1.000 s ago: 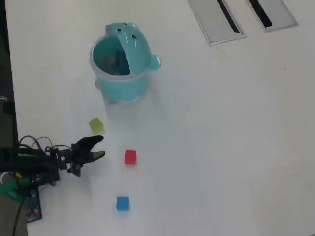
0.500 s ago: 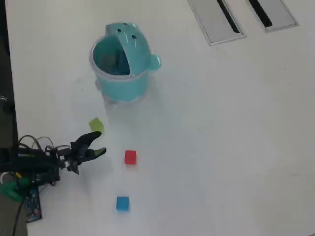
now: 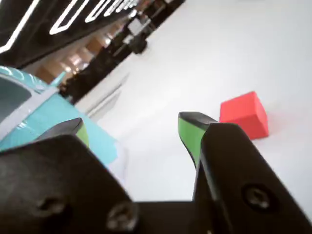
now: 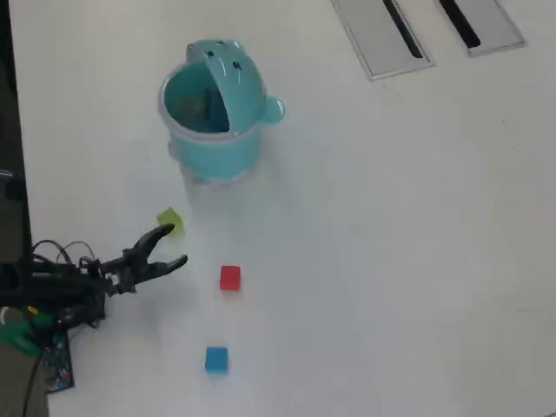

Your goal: Grasp RGB lego blocks and put them in the bin one by one.

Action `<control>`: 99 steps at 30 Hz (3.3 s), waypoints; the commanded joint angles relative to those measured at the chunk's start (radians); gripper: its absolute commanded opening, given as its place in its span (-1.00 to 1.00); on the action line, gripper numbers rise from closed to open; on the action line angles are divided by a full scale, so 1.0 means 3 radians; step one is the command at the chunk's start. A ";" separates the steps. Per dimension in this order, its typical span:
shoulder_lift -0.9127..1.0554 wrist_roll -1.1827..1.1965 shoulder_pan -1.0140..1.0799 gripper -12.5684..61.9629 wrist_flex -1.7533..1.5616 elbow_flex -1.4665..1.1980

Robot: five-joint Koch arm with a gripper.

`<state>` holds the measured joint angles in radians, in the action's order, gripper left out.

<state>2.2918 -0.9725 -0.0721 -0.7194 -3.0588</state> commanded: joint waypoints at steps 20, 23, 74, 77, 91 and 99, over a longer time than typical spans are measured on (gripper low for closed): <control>0.0066 -0.1728 -0.0148 0.22 0.2439 0.1401; -0.0210 -0.1851 -0.0077 0.22 0.2398 0.1514; -0.2552 -0.2050 0.0772 0.23 0.2096 0.2715; -0.2403 -0.2045 0.0752 0.23 0.2117 0.2700; -0.1795 -0.2362 0.0833 0.23 0.2459 0.2710; -0.1795 -0.2628 0.1161 0.23 0.2572 0.2567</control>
<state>1.7211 -1.7564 0.2654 0.0506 -2.3240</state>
